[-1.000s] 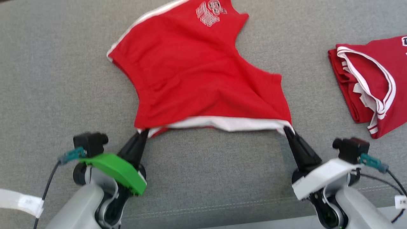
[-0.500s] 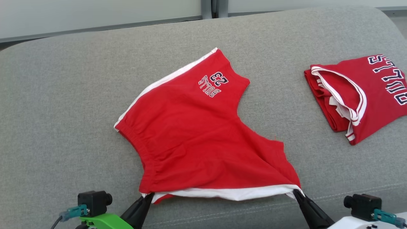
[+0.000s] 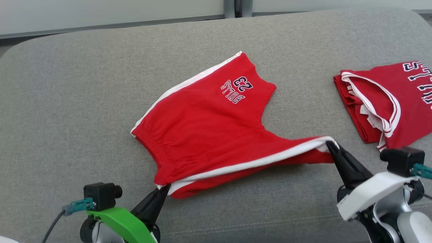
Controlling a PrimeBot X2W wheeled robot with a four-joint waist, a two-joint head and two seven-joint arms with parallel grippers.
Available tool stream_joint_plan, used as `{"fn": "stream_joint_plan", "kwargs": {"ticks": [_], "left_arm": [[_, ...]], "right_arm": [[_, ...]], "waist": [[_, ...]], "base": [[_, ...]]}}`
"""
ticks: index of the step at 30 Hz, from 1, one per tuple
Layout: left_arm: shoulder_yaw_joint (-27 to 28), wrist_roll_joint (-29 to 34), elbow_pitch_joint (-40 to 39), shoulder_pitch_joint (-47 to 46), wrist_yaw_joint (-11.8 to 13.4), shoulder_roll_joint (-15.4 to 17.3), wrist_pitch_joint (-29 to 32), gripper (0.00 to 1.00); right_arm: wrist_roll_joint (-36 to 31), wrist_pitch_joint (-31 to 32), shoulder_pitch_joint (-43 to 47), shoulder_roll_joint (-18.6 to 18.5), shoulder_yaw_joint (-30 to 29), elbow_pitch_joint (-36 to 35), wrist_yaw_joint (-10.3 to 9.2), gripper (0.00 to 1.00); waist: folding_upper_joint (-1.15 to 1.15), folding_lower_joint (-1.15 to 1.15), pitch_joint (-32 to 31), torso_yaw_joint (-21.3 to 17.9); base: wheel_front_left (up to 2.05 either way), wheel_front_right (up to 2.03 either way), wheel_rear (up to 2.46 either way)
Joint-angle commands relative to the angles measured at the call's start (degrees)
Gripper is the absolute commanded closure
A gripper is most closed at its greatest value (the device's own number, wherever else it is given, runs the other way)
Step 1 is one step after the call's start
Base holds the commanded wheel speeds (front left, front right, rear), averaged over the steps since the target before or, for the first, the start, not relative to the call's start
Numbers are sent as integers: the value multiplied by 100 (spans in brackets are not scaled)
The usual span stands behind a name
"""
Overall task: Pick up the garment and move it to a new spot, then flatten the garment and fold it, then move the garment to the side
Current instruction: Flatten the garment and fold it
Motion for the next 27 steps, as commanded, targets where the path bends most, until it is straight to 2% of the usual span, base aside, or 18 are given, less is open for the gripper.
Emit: {"fn": "stream_joint_plan", "kwargs": {"ticks": [1,2,5,10,17,27], "left_arm": [[56,-38,65,-228,-79,-51,-1,100],[56,-38,65,-228,-79,-51,-1,100],[51,4,197,-548,-196,-183,42,100],[105,-80,620,-1150,-441,-480,117,100],[222,-300,1544,-2023,-828,-1119,59,100],[171,-294,3021,-3136,-1205,-1914,-136,100]], "right_arm": [[-23,14,-468,-105,97,150,0,100],[-23,14,-468,-105,97,150,0,100],[-195,1,-1298,-416,353,524,-1,100],[-197,-117,-2753,-721,872,1501,0,100],[-112,-549,-4427,-885,1552,3089,-1,100],[245,-1106,-5978,-987,2328,5025,-1,100]], "waist": [[0,0,127,160],[0,0,127,160],[0,0,267,327],[0,0,540,654],[0,0,973,1142],[0,0,1574,1642]], "base": [[0,0,0],[0,0,0],[0,0,0],[0,0,0],[0,0,0],[0,0,0]]}}
